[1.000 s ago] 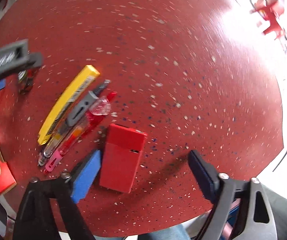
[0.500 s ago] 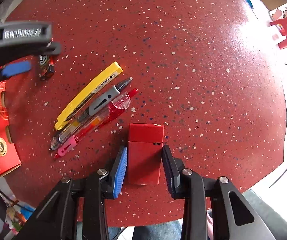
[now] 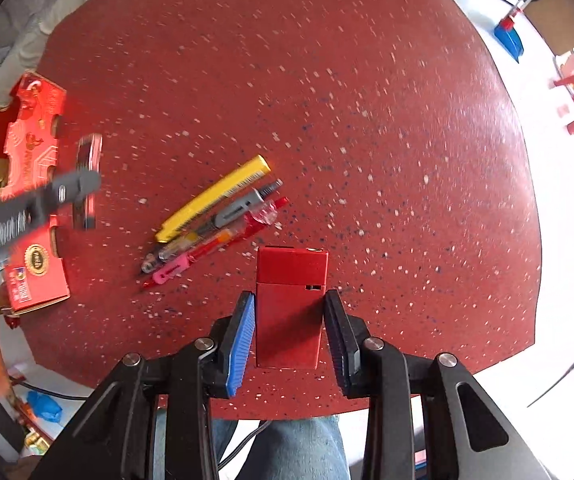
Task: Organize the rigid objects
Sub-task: 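Carry the snack packet and red card box with both grippers over the cardboard box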
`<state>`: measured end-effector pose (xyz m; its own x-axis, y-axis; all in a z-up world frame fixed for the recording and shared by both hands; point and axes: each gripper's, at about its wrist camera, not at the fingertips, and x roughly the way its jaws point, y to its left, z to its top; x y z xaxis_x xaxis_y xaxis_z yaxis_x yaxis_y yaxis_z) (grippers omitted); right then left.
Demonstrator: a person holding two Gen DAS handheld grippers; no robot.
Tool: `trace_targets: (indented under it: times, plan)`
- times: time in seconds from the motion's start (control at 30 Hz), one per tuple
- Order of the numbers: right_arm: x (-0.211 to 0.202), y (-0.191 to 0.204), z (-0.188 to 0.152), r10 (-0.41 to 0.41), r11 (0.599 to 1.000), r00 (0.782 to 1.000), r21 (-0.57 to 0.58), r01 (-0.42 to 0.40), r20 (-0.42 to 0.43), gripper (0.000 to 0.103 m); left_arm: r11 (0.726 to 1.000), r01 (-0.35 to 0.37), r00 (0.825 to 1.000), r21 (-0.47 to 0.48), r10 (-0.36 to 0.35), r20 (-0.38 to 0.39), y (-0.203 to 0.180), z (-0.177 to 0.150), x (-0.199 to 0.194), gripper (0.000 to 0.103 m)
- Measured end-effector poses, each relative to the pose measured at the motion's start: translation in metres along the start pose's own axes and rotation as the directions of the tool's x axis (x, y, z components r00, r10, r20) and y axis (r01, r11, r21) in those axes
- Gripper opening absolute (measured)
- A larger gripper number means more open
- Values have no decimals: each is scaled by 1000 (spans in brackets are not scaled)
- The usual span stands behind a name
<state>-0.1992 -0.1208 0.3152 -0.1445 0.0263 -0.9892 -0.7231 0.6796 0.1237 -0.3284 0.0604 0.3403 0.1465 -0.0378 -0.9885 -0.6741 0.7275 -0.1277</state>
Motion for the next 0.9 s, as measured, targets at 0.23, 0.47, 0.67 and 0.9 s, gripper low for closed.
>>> trace_targets:
  times: [0.23,0.47,0.67,0.9]
  plan:
    - [-20,35,14,9,996,999,-91,-4,47,36,999,20,999,48,-21,34,-20,-43,-39,26]
    - [-24,52,16,17,983,996,-185,-1,84,36,1000,29,994,9,-30,100,5,-44,-49,26]
    - [-37,79,20,22,967,993,-254,8,115,36,999,21,985,-41,-14,169,12,-45,-60,26]
    - [-53,116,20,42,945,989,-327,7,143,36,994,7,975,-113,18,223,43,-56,-77,26]
